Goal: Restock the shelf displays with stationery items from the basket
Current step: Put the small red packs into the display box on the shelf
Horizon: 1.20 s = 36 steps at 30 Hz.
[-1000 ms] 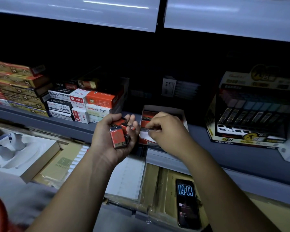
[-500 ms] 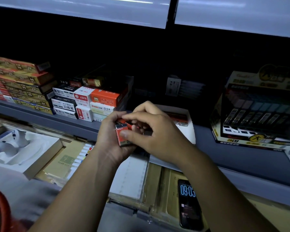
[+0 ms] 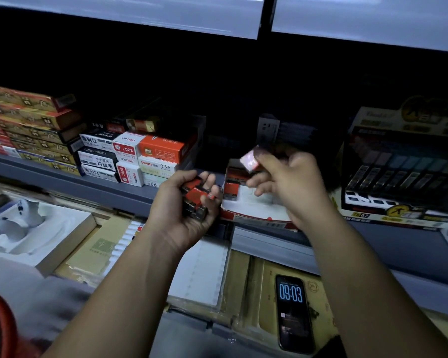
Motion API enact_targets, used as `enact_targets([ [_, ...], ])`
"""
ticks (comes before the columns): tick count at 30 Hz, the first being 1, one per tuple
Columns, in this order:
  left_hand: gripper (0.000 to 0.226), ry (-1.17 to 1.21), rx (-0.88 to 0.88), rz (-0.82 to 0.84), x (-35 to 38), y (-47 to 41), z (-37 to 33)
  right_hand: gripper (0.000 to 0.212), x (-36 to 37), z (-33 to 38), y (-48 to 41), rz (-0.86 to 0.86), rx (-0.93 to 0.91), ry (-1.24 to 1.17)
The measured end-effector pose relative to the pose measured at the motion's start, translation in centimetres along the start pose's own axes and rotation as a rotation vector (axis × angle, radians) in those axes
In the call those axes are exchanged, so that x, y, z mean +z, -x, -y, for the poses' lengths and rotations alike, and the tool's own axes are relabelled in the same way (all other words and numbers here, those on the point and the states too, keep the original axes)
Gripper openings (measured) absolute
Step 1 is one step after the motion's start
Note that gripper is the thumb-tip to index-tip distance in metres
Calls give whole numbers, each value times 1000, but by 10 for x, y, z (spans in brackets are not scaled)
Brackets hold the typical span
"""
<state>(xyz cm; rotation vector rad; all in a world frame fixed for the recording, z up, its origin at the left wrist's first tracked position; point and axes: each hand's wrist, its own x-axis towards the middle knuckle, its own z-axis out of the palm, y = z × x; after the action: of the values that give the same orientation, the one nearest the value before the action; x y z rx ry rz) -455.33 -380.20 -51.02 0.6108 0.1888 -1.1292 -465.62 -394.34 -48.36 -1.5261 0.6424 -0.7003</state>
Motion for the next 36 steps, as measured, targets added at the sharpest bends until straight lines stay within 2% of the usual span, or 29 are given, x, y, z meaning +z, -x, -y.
enact_targets([
  [4,11,-46,13,5,0,0,0,10,-6,-19,-6,-6,63,296],
  [8,14,-84,47,-35,0,1,-1,15,1,-30,-12,-1,35,562],
  [14,23,-19,52,-12,-3,4,-3,30,0,-32,-17,-69,29,569],
  [19,21,-32,68,20,-5,5,-5,41,-5,-28,-10,115,59,634],
  [24,20,-9,36,117,-5,6,-4,39,0,-34,-9,79,-79,774],
  [28,22,34,-4,193,-6,5,-5,24,7,-31,-5,86,-318,703],
  [30,24,46,-15,222,-6,6,-6,21,8,-28,-1,177,-390,589],
  [33,25,73,-35,266,-6,6,-8,18,10,-25,3,331,-370,450],
  [36,27,116,-67,340,-7,4,-9,13,11,-26,3,328,-347,406],
])
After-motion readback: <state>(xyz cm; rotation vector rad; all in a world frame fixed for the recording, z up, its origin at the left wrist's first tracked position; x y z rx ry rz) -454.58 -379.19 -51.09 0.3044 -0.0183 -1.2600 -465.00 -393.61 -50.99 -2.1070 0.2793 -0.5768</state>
